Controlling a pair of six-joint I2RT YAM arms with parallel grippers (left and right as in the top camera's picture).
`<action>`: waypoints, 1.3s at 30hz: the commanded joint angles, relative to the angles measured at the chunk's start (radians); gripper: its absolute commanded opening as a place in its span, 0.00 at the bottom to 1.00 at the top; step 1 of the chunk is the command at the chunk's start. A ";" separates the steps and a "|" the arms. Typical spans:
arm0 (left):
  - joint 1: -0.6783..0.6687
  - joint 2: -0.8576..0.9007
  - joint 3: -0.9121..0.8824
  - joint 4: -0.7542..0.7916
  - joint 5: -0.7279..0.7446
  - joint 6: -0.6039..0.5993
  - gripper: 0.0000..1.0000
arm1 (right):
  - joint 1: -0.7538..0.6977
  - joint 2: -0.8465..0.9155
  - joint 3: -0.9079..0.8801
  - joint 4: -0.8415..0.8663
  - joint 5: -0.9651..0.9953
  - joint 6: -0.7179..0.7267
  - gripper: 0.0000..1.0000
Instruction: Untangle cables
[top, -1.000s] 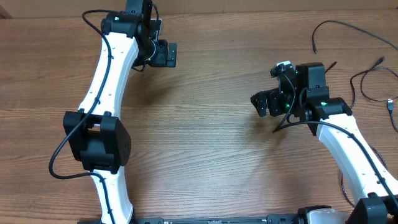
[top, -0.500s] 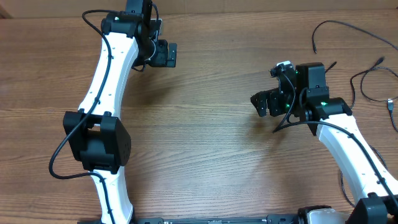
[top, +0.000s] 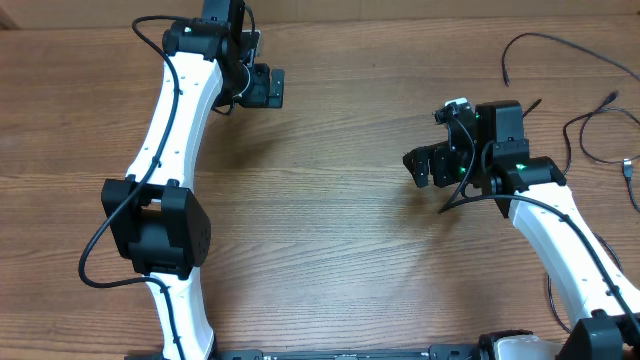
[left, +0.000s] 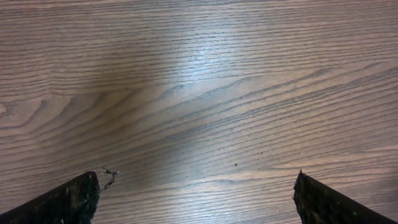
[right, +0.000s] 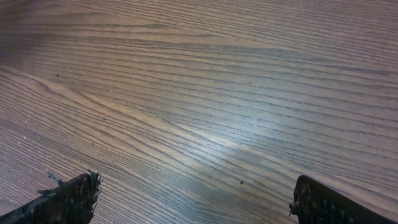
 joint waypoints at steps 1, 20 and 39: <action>-0.010 -0.010 -0.002 0.001 -0.004 -0.014 1.00 | 0.000 -0.025 0.026 0.003 0.008 0.003 1.00; -0.071 -0.121 -0.002 0.001 -0.003 -0.014 0.99 | 0.000 -0.024 0.026 0.002 0.007 0.003 1.00; -0.469 -0.449 -0.002 0.000 -0.029 0.015 1.00 | 0.000 -0.024 0.026 0.002 0.007 0.003 1.00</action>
